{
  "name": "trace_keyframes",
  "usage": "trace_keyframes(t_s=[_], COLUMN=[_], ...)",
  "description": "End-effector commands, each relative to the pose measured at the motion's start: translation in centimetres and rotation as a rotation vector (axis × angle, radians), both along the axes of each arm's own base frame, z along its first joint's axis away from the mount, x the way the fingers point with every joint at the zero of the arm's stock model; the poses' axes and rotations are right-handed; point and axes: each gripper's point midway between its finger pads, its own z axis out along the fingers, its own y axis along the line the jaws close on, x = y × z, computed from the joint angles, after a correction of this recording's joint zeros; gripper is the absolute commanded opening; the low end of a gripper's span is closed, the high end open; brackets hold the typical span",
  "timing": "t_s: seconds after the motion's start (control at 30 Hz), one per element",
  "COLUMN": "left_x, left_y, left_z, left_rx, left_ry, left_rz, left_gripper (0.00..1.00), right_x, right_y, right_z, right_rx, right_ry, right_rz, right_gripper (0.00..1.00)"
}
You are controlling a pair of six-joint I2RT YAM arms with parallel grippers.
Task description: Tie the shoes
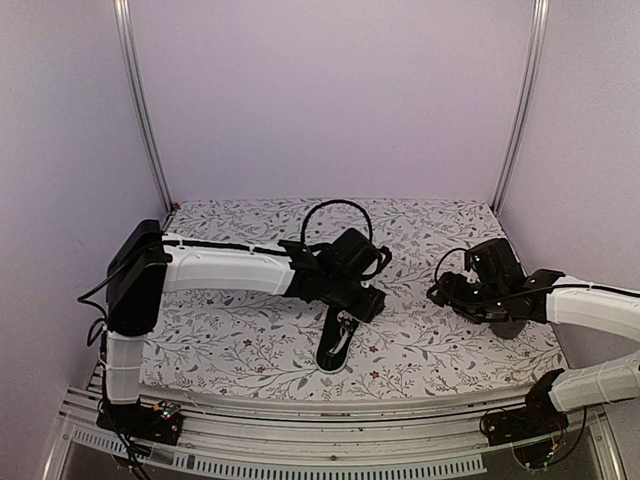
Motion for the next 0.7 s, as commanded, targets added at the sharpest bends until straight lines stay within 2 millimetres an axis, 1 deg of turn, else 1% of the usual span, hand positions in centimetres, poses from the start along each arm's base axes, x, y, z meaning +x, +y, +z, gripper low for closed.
trace_keyframes(t_s=[0.0,0.13,0.23,0.3,0.33,0.47,0.6,0.63,0.67], left_x=[-1.2,-1.3,-0.9,-0.7,-0.5,-0.1,0.0,0.0,0.1], left_y=[1.7,2.4,2.7,2.9,3.0,3.4,3.7,3.7,3.8], left_z=[-3.8,-4.9,-5.1,-5.0,-4.9,-4.6,-4.4,-4.3,-4.2], left_rx=[0.26,0.336,0.373,0.393,0.405,0.459,0.493,0.495,0.496], left_ry=[-0.044,-0.072,-0.101,-0.123,-0.138,-0.192,-0.227,-0.232,-0.237], left_rz=[0.008,0.016,0.03,0.033,0.039,0.056,0.061,0.061,0.066], left_gripper=[0.54,0.53,0.52,0.49,0.46,0.37,0.35,0.32,0.27], right_x=[-0.6,-1.2,-1.6,-1.8,-1.9,-2.1,-2.1,-2.0,-2.0], right_y=[-0.5,-0.8,-0.7,-0.7,-0.8,-0.9,-0.9,-0.9,-0.9], right_z=[0.2,-0.4,-0.8,-0.8,-1.0,-0.9,-0.5,-0.3,-0.3], right_rx=[0.015,0.027,0.052,0.067,0.07,0.083,0.09,0.091,0.092], right_ry=[-0.011,-0.003,0.004,0.004,0.008,0.002,-0.012,-0.016,-0.018], right_rz=[0.017,0.013,0.011,0.006,0.002,-0.006,-0.006,-0.006,-0.006], right_gripper=[0.79,0.79,0.79,0.79,0.78,0.78,0.78,0.78,0.78])
